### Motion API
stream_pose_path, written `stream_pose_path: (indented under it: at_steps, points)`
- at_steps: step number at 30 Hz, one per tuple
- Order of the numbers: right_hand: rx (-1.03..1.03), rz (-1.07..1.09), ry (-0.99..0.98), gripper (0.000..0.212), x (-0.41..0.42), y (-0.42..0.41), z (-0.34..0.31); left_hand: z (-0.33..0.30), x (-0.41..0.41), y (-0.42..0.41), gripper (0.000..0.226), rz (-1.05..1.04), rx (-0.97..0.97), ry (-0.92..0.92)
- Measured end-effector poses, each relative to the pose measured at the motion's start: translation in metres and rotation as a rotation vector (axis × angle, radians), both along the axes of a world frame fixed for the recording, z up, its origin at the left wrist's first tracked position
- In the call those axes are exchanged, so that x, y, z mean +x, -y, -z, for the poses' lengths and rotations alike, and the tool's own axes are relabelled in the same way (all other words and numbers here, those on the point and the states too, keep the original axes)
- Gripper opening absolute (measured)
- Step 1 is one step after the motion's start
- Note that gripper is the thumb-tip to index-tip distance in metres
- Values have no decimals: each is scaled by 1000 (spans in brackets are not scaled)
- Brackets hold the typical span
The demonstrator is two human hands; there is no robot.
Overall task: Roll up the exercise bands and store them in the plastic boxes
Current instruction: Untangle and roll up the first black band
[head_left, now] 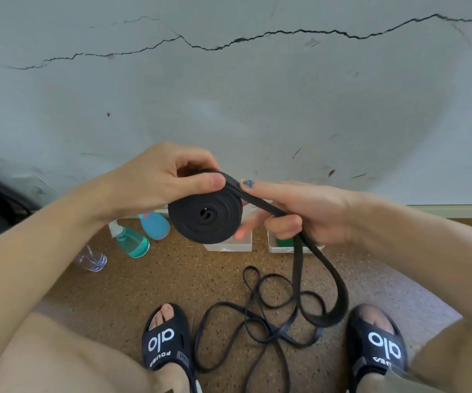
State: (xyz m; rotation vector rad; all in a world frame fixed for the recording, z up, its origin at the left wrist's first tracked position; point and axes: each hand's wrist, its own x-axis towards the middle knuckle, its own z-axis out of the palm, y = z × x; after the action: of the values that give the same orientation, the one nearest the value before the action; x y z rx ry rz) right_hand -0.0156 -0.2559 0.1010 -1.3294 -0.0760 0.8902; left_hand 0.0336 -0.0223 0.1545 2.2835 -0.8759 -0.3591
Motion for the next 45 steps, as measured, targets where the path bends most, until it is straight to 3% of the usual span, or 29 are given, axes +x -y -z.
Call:
stream_pose_path:
  at_steps: [8,12,16,19,27,31,34,39,45]
  points:
    - [263,-27,-99,44,-6,-10,4,2,-4,8,21,-94,-145,-49]
    - [151,63,-35,41,-7,-14,7,1,-3,8,22,-20,37,-3]
    - [9,46,-9,57,-10,-21,10,7,-8,16,25,109,216,78]
    - [-75,-6,24,77,-9,-19,10,5,-7,17,20,95,126,43]
    - [81,-80,18,73,-12,-14,4,3,-1,6,27,-14,-71,-37]
    - [-6,-49,53,79,-13,-19,12,2,-6,9,20,68,101,19]
    - [-25,-52,42,74,-11,-22,20,8,-9,17,33,163,251,136]
    - [38,-36,-24,70,-8,-13,13,0,-5,11,18,85,77,48]
    - [172,-3,-116,72,-9,-11,13,5,-6,7,15,-50,-110,30]
